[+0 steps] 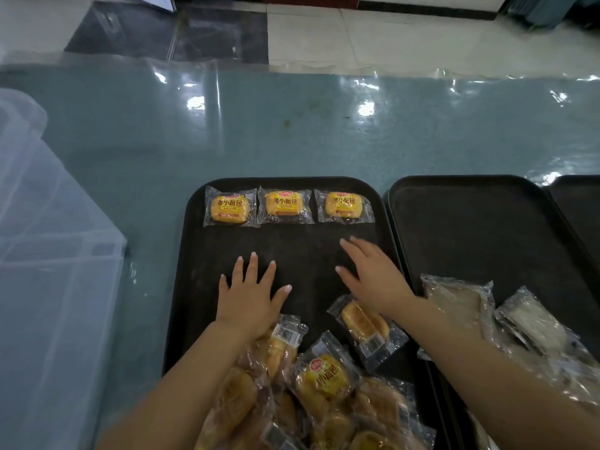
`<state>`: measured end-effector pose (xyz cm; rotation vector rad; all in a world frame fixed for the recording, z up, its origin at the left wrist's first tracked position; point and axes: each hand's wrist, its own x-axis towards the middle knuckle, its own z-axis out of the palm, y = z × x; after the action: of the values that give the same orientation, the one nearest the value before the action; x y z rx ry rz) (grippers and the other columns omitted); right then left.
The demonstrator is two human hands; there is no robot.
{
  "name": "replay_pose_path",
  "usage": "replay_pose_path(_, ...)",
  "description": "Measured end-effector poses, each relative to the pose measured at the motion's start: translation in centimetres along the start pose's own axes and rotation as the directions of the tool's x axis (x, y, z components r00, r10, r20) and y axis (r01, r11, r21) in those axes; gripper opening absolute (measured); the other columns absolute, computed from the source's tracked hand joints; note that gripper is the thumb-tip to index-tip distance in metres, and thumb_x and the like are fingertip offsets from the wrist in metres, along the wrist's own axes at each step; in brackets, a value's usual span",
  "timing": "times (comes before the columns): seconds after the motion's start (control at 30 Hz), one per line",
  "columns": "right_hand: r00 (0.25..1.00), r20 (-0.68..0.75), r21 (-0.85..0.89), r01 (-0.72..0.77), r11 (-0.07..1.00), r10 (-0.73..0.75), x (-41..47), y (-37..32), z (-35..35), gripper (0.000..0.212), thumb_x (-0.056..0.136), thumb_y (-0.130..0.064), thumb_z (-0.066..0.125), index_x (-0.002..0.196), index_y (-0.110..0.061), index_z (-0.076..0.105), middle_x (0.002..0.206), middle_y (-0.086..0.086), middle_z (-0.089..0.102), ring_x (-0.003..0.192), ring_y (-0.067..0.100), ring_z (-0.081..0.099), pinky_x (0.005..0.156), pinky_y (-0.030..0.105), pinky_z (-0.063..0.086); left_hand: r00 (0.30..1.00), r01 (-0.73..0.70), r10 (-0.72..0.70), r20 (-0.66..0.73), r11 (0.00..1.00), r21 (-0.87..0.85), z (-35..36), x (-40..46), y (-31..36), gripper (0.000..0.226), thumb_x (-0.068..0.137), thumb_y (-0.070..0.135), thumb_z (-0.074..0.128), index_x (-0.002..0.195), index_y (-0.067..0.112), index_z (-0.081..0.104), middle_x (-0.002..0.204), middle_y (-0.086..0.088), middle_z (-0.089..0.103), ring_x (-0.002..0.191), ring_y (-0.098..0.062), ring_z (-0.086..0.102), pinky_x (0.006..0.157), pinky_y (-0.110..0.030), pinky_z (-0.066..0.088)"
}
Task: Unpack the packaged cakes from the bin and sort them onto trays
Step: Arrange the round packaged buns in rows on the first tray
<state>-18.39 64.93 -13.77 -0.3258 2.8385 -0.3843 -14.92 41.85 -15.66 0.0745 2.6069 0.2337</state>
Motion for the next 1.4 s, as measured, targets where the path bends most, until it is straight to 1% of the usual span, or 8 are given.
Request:
replay_pose_path(0.27, 0.992, 0.095, 0.031, -0.084, 0.996, 0.081, -10.6, 1.2, 1.7, 0.07, 0.096, -0.044, 0.049, 0.153, -0.022, 0.014, 0.153, 0.001, 0.03, 0.137, 0.019, 0.032, 0.109, 0.03, 0.03, 0.979, -0.194, 0.195, 0.062, 0.981, -0.023, -0.3, -5.0, 1.2, 0.066, 0.097, 0.059, 0.021, 0.152, 0.028, 0.005, 0.16, 0.002, 0.006, 0.146, -0.016, 0.004, 0.119, -0.041, 0.008)
replay_pose_path(0.4, 0.98, 0.1, 0.117, -0.184, 0.976, 0.172, -10.8, 0.7, 1.7, 0.078, 0.093, -0.033, 0.057, 0.153, -0.019, 0.009, 0.133, 0.001, 0.05, 0.118, 0.015, 0.047, 0.096, 0.027, 0.042, 0.975, -0.207, 0.209, 0.072, 0.978, -0.029, -0.1, -6.2, 1.8, 0.067, 0.097, 0.056, 0.03, 0.152, 0.027, 0.006, 0.16, 0.003, 0.009, 0.146, -0.014, 0.007, 0.118, -0.038, 0.008)
replay_pose_path(0.67, 0.962, -0.27, -0.156, -0.019, 0.988, -0.025, -6.8, -0.8, -0.1, 0.069, 0.068, -0.007, 0.08, 0.13, -0.016, 0.052, 0.114, 0.009, 0.06, 0.101, 0.028, 0.06, 0.092, 0.044, 0.049, 0.989, -0.149, 0.149, 0.011, 0.988, 0.046, -1.9, -5.3, 1.7, 0.068, 0.097, 0.057, 0.026, 0.152, 0.025, 0.004, 0.16, -0.001, 0.009, 0.146, -0.019, 0.006, 0.118, -0.044, 0.008)
replay_pose_path(0.77, 0.981, -0.154, -0.252, 0.079, 0.965, -0.121, -6.9, -1.2, 0.5, 0.076, 0.067, -0.004, 0.077, 0.136, -0.018, 0.049, 0.133, 0.01, 0.056, 0.119, 0.028, 0.055, 0.104, 0.047, 0.041, 0.995, -0.042, 0.036, 0.092, 0.997, 0.061, -1.9, -4.6, 1.2, 0.072, 0.095, 0.061, 0.024, 0.152, 0.026, -0.001, 0.16, -0.004, 0.0, 0.146, -0.026, 0.0, 0.117, -0.049, 0.006)
replay_pose_path(0.87, 0.984, -0.086, -0.231, 0.134, 0.964, -0.158, -8.2, -1.2, 2.0, 0.065, 0.07, -0.008, 0.076, 0.131, -0.02, 0.055, 0.129, 0.005, 0.06, 0.119, 0.025, 0.057, 0.098, 0.046, 0.048, 0.978, 0.026, -0.032, 0.207, 0.999, 0.028, -1.1, -4.6, 0.4, 0.075, 0.093, 0.066, 0.021, 0.152, 0.026, -0.001, 0.16, -0.006, -0.006, 0.146, -0.029, -0.004, 0.117, -0.052, 0.005)
replay_pose_path(1.03, 0.99, 0.005, -0.227, 0.136, 0.964, -0.139, -11.2, -0.1, 4.1, 0.074, 0.063, -0.016, 0.084, 0.131, -0.024, 0.056, 0.135, 0.0, 0.057, 0.126, 0.023, 0.052, 0.093, 0.041, 0.049, 0.99, -0.012, 0.016, 0.138, 0.999, -0.031, -0.1, -5.9, -0.2, 0.071, 0.095, 0.063, 0.019, 0.153, 0.026, 0.001, 0.16, -0.002, -0.001, 0.147, -0.022, 0.0, 0.118, -0.046, 0.007)
replay_pose_path(1.2, 0.992, -0.028, -0.295, 0.113, 0.949, -0.127, -11.0, -0.3, 4.3, 0.049, 0.09, -0.03, 0.051, 0.139, -0.023, 0.049, 0.143, 0.002, 0.049, 0.134, 0.023, 0.043, 0.103, 0.043, 0.038, 0.989, -0.059, 0.069, 0.132, 0.995, -0.074, 0.3, -7.4, -0.7, 0.09, 0.085, 0.075, 0.03, 0.153, 0.025, -0.002, 0.16, 0.002, 0.001, 0.146, -0.018, 0.005, 0.117, -0.044, 0.01)
replay_pose_path(1.4, 0.998, 0.056, -0.301, 0.015, 0.953, 0.002, -8.2, -0.2, 3.4, 0.06, 0.092, -0.046, 0.019, 0.145, -0.024, 0.04, 0.151, 0.002, 0.037, 0.141, 0.022, 0.028, 0.111, 0.05, 0.023, 0.996, 0.015, -0.015, -0.083, 1.0, 0.002, 0.5, -6.9, -0.7, 0.087, 0.085, 0.073, 0.038, 0.151, 0.022, 0.014, 0.153, 0.001, 0.03, 0.138, -0.018, 0.032, 0.11, -0.04, 0.033)
